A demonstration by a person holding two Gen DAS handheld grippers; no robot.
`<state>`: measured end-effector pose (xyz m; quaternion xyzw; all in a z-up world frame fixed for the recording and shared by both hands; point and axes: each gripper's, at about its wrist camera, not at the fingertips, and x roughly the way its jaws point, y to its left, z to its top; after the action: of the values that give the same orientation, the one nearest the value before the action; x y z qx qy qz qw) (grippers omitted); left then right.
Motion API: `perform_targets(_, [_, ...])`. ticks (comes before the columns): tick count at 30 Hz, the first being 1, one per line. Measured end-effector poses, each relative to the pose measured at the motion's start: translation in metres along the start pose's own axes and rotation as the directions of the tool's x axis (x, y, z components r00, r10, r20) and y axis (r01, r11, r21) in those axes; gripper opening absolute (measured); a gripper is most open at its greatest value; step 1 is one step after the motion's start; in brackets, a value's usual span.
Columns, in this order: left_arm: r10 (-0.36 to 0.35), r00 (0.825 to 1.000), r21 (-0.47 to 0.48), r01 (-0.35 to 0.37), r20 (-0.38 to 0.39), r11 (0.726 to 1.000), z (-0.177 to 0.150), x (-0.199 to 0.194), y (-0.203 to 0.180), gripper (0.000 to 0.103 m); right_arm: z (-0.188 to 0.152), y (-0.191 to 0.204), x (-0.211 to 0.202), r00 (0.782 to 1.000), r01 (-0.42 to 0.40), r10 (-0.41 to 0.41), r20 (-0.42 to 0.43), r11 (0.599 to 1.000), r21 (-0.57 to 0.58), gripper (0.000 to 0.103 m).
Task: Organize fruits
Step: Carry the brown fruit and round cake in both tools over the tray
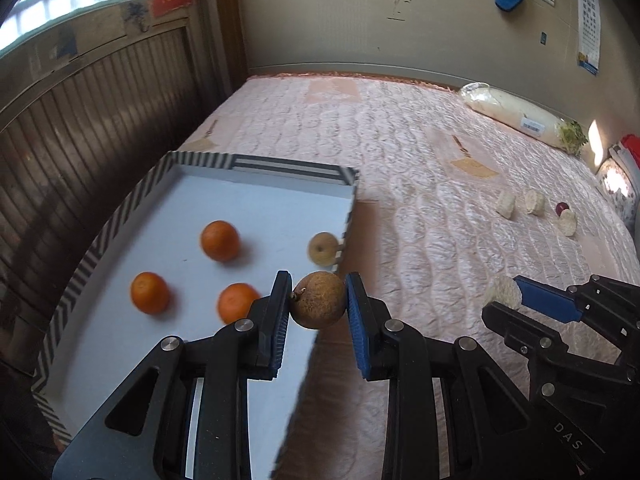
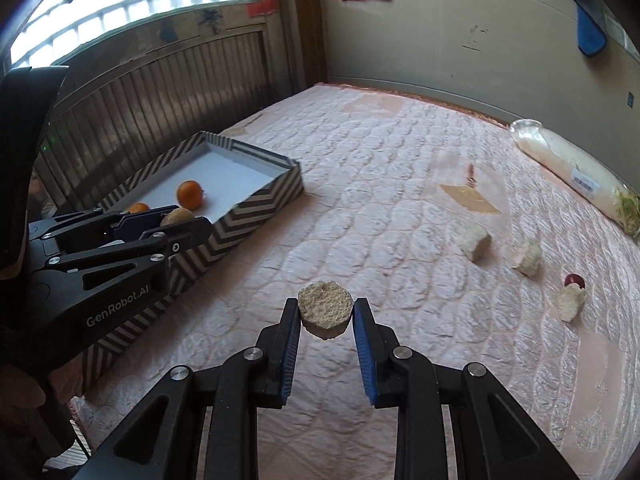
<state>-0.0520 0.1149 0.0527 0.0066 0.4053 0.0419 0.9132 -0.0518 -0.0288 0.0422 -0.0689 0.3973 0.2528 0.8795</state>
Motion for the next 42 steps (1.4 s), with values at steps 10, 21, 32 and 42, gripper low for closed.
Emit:
perform_targets(10, [0.041, 0.999, -0.056, -0.041, 0.006, 0.998, -0.011, -0.010, 0.039, 0.027, 0.009, 0.043, 0.006, 0.999, -0.045, 0.045, -0.003, 0.996, -0.079, 0.026])
perform_targets(21, [0.097, 0.995, -0.116, -0.097, -0.007, 0.988, -0.022, -0.014, 0.082, 0.027, 0.021, 0.087, 0.016, 0.996, -0.093, 0.092, -0.013, 0.982, -0.161, 0.026])
perform_targets(32, [0.121, 0.992, -0.176, -0.127, -0.045, 0.976, -0.034, -0.010, 0.118, 0.027, 0.029, 0.119, 0.027, 0.990, -0.143, 0.139, -0.033, 0.964, -0.222, 0.026])
perform_targets(42, [0.126, 0.989, -0.184, -0.137, -0.075, 0.973, -0.040, -0.009, 0.134, 0.027, 0.031, 0.136, 0.042, 0.981, -0.195, 0.183, -0.070, 0.950, -0.244, 0.026])
